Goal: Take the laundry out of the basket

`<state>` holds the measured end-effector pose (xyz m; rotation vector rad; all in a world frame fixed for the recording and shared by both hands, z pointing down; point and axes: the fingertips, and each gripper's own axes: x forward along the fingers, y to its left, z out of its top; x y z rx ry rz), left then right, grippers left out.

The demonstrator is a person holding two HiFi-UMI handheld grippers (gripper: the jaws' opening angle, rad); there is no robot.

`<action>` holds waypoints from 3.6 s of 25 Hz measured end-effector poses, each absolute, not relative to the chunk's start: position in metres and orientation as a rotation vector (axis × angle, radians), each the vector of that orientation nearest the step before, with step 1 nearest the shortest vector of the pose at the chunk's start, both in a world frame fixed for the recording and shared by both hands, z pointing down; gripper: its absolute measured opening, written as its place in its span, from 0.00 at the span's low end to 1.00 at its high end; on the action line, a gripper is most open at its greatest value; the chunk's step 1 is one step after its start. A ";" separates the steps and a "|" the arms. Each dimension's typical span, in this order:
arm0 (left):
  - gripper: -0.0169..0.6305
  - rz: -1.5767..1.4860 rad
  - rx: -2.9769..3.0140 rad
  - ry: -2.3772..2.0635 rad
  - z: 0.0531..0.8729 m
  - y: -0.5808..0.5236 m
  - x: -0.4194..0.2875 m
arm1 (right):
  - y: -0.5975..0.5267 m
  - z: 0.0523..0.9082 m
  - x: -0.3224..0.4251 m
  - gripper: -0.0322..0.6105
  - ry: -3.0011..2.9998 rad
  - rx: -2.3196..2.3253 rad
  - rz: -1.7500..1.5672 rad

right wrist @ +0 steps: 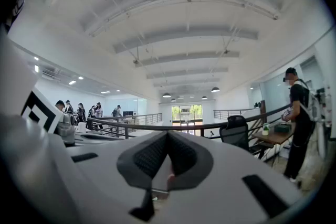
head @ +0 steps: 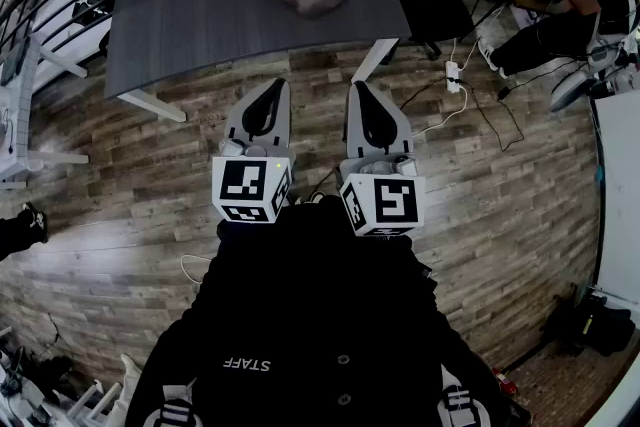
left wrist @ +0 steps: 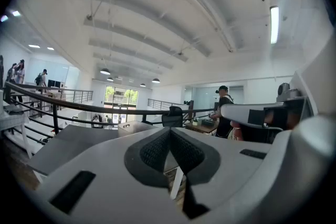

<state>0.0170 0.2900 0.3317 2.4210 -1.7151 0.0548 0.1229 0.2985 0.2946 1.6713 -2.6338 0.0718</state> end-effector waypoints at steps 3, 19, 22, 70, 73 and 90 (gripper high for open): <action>0.03 0.057 2.419 -1.711 0.333 0.292 0.023 | 0.301 0.295 0.127 0.07 -2.634 1.665 0.066; 0.03 -0.005 2.307 -1.881 0.334 0.301 0.024 | 0.299 0.316 0.171 0.07 -2.637 1.645 0.112; 0.03 -0.014 2.263 -1.908 0.341 0.307 0.019 | 0.301 0.329 0.181 0.07 -2.608 1.624 0.145; 0.03 0.090 2.250 -1.668 0.416 -0.097 -0.085 | -0.093 0.401 0.038 0.07 -2.406 1.572 0.251; 0.03 0.105 2.245 -1.653 0.423 -0.113 -0.086 | -0.108 0.408 0.035 0.07 -2.382 1.569 0.263; 0.03 0.215 2.002 -1.607 0.488 -0.162 -0.076 | -0.177 0.466 0.030 0.07 -2.374 1.301 0.425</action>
